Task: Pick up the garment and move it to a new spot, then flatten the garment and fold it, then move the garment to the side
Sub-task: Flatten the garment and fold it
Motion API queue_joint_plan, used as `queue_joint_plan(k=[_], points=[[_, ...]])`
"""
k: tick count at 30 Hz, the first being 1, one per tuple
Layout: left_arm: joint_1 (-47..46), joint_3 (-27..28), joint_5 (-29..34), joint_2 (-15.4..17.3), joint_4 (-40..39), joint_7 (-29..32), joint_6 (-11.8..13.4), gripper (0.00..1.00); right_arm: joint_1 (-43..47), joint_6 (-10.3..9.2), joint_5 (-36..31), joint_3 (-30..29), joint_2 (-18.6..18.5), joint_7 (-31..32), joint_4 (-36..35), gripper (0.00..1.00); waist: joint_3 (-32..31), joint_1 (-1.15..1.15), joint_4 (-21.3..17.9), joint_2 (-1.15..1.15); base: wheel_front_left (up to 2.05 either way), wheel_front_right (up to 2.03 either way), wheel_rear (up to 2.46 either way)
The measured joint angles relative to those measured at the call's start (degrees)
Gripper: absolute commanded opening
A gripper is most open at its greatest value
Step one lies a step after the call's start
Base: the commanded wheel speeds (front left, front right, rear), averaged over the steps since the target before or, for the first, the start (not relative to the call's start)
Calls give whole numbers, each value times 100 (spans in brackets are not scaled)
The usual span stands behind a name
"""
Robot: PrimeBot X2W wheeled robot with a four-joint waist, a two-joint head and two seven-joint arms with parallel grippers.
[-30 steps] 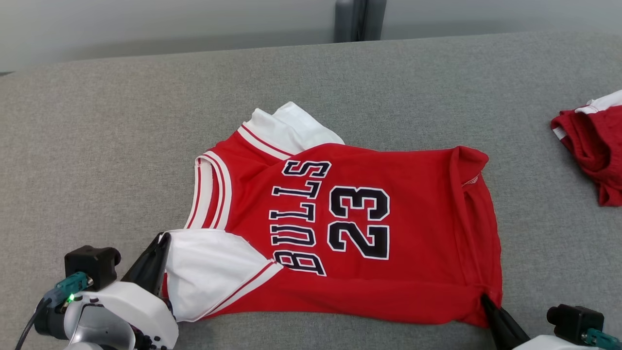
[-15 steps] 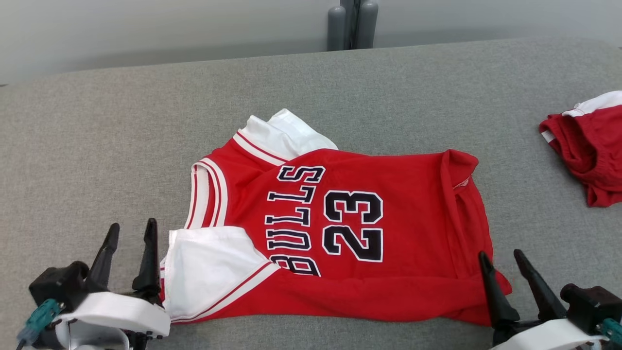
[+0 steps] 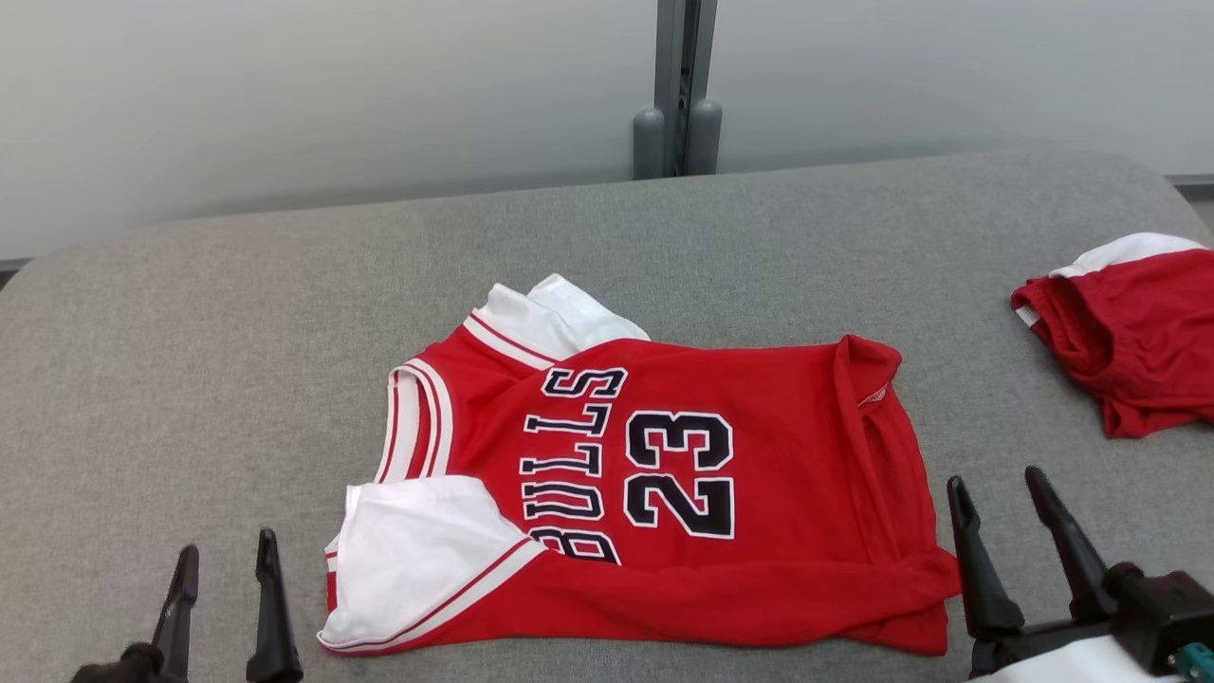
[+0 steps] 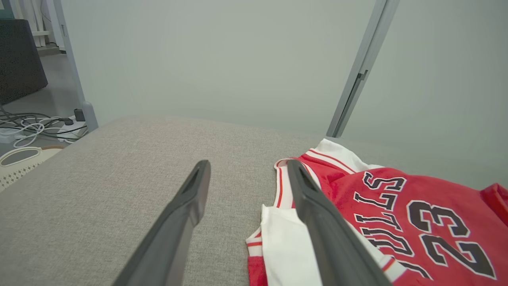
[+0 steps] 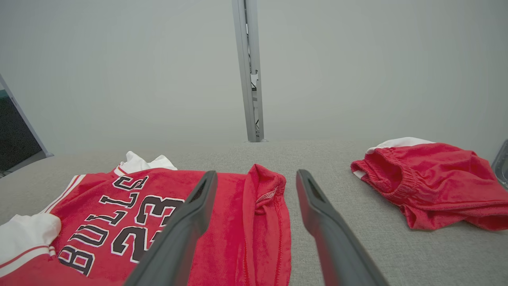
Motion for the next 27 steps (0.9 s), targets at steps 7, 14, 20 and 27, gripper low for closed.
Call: queue_joint_plan(k=[7,14,20,27], points=[[252,-57,93,-75,32,-2,18,100,171,0,60,146,2,-46,158,100,-197,0,-3,0,0,0,0],[264,-88,90,-58,49,29,20,100,171,0,112,146,2,-55,199,100,-200,0,-1,0,0,0,0],[227,-155,86,-16,59,153,20,100,160,0,148,134,2,-70,225,100,-178,0,0,0,0,0,0],[204,-481,-76,-34,332,770,-114,100,248,0,215,110,3,46,599,100,-57,0,27,0,0,0,0]])
